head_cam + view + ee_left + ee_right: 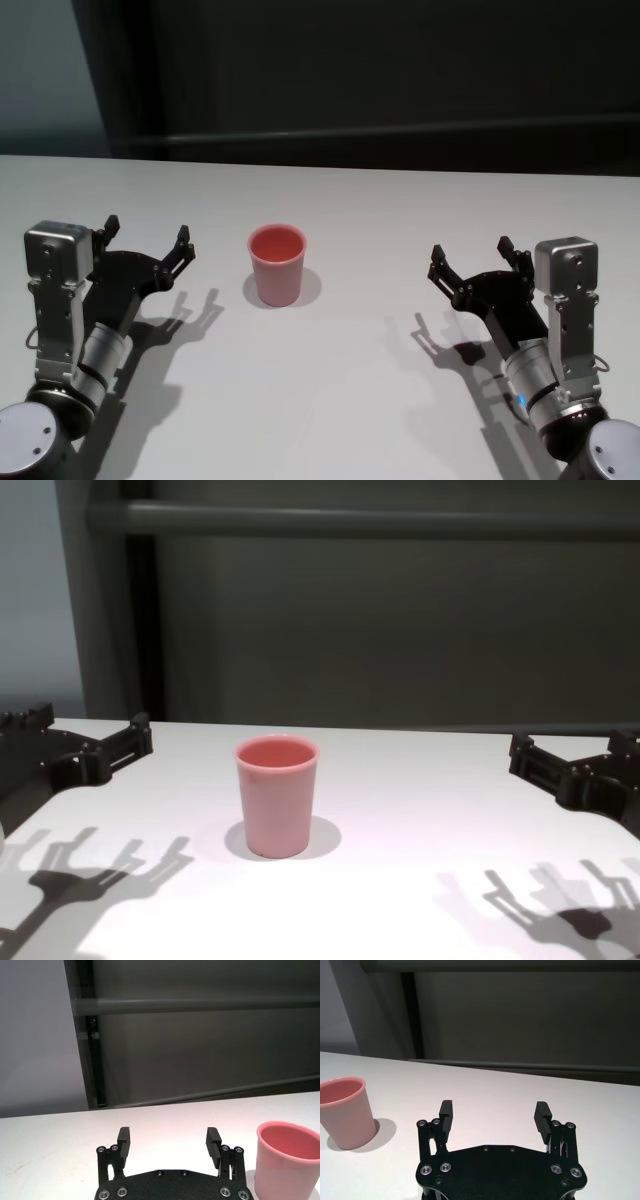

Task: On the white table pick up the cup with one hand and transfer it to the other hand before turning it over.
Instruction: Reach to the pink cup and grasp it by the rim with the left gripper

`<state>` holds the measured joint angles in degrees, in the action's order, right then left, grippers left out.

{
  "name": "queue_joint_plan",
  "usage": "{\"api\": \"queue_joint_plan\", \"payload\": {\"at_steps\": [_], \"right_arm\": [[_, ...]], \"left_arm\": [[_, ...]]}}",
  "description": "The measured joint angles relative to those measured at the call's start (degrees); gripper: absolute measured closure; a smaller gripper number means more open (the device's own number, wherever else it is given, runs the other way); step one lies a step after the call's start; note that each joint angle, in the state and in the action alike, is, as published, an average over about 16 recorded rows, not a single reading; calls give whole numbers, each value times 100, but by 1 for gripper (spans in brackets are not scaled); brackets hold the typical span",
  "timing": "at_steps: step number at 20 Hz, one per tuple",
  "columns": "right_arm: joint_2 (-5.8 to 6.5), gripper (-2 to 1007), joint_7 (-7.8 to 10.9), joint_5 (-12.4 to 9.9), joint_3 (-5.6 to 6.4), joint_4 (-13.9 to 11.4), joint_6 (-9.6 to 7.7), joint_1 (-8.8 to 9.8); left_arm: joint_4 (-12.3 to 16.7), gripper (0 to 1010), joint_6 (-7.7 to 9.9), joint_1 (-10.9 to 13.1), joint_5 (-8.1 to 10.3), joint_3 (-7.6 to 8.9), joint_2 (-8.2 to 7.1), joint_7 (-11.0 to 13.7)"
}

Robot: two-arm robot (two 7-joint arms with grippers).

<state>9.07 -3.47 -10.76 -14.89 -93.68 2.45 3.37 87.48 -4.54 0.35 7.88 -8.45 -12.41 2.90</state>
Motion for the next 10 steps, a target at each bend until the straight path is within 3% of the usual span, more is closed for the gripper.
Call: {"api": "queue_joint_plan", "payload": {"at_steps": [10], "right_arm": [[0, 3, 0, 0, 0, 0, 0, 0]], "left_arm": [[0, 7, 0, 0, 0, 0, 0, 0]]}}
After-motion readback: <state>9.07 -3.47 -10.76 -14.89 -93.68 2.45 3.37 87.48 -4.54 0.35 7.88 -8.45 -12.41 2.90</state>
